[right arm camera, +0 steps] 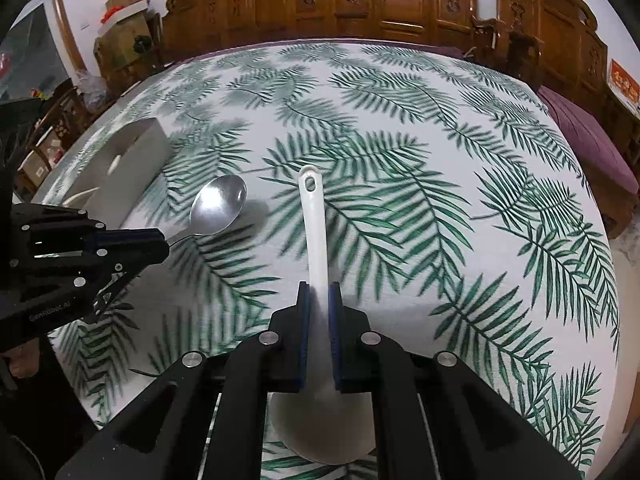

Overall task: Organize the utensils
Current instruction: 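Grasp the steel spoon handle with the left tool and lift it, then carry the steel spoon over the grey tray with the left tool while the right tool carries the plastic spoon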

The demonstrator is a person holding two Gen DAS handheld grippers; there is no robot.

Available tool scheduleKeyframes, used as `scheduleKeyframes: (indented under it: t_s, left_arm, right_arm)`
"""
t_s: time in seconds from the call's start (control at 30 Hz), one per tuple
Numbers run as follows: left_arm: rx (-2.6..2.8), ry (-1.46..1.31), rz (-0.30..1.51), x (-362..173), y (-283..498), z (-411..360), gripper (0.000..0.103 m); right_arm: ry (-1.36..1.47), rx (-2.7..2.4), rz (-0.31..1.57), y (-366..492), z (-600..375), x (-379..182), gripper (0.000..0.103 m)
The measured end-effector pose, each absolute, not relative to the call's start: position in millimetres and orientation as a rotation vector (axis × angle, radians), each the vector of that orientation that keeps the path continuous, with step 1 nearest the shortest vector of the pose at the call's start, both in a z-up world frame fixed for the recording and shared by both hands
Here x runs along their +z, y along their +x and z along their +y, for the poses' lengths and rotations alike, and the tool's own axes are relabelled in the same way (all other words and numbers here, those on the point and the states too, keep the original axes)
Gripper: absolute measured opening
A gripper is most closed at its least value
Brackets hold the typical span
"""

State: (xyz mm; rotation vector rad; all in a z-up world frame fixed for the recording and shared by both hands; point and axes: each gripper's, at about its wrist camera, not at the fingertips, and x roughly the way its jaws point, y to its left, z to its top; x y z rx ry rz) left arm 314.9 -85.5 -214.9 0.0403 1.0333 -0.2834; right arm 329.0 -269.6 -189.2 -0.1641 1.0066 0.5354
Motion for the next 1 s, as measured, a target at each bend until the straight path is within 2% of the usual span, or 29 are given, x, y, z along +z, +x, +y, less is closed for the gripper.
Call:
scheduleKeyframes:
  t_s: [0.47, 1.0]
  left_arm:
    - [-0.256, 0.007, 0.941, -161, 287, -50, 0.005]
    - [-0.176, -0.067, 0.868, -127, 274, 23, 0.005]
  right_arm:
    - [-0.151, 0.582, 0.912, 313, -238, -123, 0.011]
    - [-0.167, 0.613, 0.919, 298, -201, -120, 0.011]
